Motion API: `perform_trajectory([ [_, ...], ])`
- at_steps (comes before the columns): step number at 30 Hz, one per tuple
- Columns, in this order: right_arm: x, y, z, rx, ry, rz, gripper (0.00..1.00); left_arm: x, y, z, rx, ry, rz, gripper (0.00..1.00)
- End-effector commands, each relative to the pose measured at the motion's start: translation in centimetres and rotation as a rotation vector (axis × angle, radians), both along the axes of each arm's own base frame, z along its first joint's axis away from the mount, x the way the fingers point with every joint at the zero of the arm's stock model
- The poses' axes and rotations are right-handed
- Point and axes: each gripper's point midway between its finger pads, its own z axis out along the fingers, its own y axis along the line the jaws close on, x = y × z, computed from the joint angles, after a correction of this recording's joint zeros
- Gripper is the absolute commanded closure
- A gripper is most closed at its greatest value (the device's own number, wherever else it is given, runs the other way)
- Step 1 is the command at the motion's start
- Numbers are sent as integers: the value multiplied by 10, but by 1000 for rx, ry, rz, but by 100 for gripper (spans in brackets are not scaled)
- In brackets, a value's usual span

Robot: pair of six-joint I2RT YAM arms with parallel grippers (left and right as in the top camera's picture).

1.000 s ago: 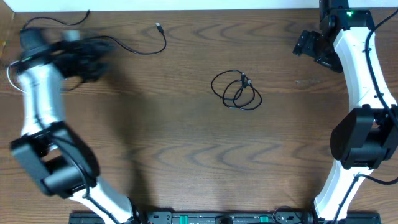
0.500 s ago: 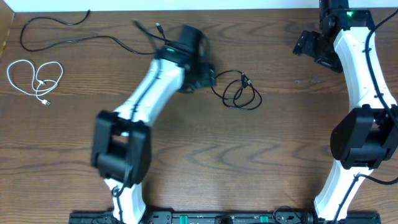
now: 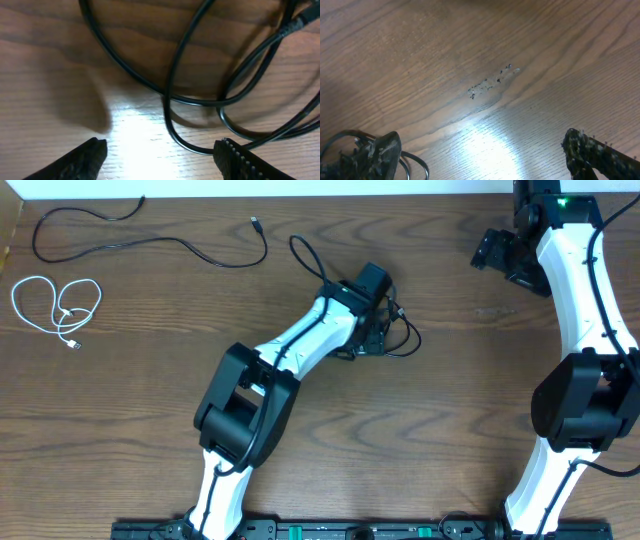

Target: Untangle cables

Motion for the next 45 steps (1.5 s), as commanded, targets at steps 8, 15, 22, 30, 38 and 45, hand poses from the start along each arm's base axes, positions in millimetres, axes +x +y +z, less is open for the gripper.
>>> perform_trajectory([
  [8, 0, -3, -2, -14, 6, 1, 1, 0, 9, -19, 102, -20, 54, 36],
  [15, 0, -3, -2, -14, 6, 1, 1, -7, 7, -21, 112, -8, 40, 40],
  [22, 0, -3, -2, -14, 6, 1, 1, -17, 15, -30, 138, 24, 37, 42],
  [30, 0, -4, -2, -14, 6, 0, 1, -22, 33, -33, 222, 29, 40, 49],
  [38, 0, -2, -2, -14, 6, 3, 1, -27, 35, -33, 232, 49, 38, 87],
  [45, 0, -2, -2, -14, 6, 3, 1, -27, 23, -20, 143, 68, 40, 92],
])
